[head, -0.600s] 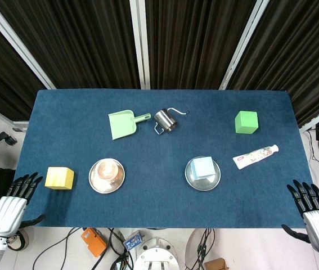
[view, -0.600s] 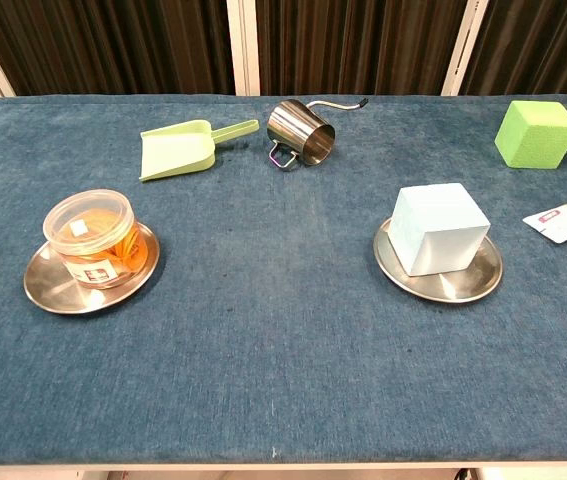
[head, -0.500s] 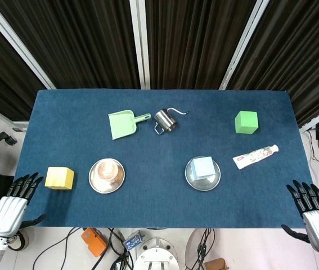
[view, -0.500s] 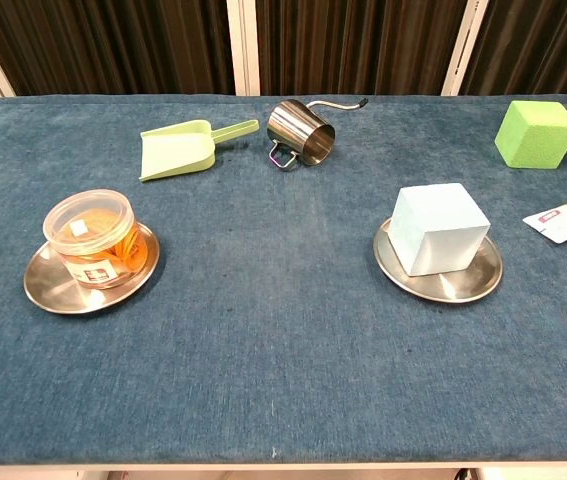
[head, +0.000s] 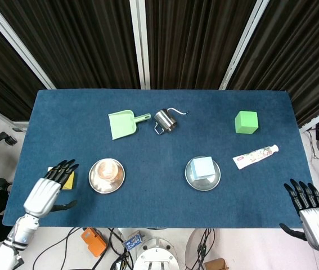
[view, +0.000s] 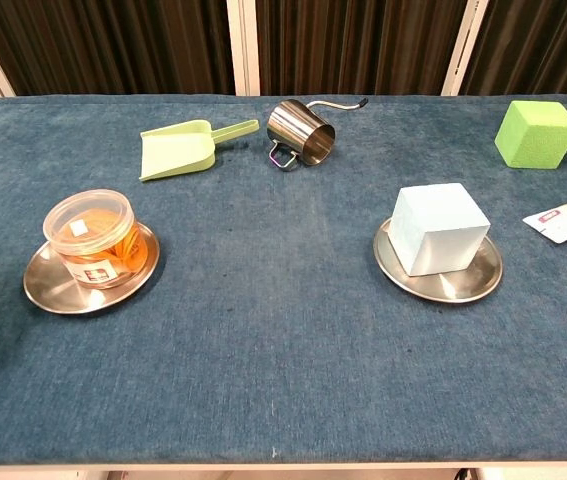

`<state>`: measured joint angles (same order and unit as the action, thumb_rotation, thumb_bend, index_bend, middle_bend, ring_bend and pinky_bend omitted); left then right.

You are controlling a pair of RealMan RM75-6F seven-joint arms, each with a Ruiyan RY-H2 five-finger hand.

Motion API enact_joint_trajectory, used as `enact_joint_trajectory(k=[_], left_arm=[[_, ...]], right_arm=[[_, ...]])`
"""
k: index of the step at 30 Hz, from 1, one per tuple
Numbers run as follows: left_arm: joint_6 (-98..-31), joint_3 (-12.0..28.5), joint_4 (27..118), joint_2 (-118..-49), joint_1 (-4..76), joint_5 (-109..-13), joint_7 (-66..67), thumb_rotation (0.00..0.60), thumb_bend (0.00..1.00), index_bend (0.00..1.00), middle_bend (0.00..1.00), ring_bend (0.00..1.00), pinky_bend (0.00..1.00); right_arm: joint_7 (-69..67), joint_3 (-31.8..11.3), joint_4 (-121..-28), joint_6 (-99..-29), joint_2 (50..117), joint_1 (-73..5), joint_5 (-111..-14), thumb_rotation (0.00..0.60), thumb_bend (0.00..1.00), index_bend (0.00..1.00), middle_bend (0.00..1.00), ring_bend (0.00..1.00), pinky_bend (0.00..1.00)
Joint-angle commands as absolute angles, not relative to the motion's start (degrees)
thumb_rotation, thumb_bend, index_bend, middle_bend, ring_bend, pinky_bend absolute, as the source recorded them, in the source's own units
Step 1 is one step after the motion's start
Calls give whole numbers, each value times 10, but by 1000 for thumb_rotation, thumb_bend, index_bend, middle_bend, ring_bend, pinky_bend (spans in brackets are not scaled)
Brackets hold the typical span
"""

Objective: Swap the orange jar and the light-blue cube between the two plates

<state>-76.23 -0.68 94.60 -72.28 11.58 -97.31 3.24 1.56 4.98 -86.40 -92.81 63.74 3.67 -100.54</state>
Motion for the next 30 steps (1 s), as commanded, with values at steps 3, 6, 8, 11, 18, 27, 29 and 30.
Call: enact_joint_trajectory(k=[3, 6, 8, 11, 18, 27, 29, 30], left_arm=[[-633, 59, 1011, -799, 204, -863, 182, 600, 105, 0, 0, 0, 78], [-597, 81, 999, -838, 232, -790, 240, 600, 100, 0, 0, 0, 77], [-585, 88, 991, -853, 243, -748, 272, 600, 99, 0, 0, 0, 78], [-584, 92, 980, -871, 253, -688, 321, 600, 98, 22, 1, 2, 92], [-618, 94, 967, -901, 261, -629, 366, 600, 160, 255, 197, 203, 376], [-677, 113, 939, -947, 280, -652, 362, 600, 380, 527, 494, 496, 631], [-682, 128, 928, -961, 295, -660, 361, 600, 414, 547, 510, 509, 640], [-681, 140, 918, -971, 307, -660, 362, 600, 422, 549, 510, 509, 640]], right_arm=[[4, 46, -865, -924, 633, 35, -995, 551, 182, 0, 0, 0, 0], [-5, 44, -866, -924, 628, 34, -991, 551, 181, 0, 0, 0, 0], [-10, 44, -865, -926, 626, 34, -991, 550, 181, 0, 0, 0, 0], [-17, 44, -863, -932, 624, 36, -991, 550, 182, 0, 0, 0, 0], [-25, 44, -861, -937, 623, 37, -993, 551, 182, 0, 0, 0, 0], [-26, 45, -860, -938, 623, 39, -994, 551, 182, 0, 0, 0, 0], [-24, 45, -861, -935, 623, 38, -992, 550, 182, 0, 0, 0, 0], [-23, 45, -862, -933, 623, 37, -991, 550, 182, 0, 0, 0, 0]])
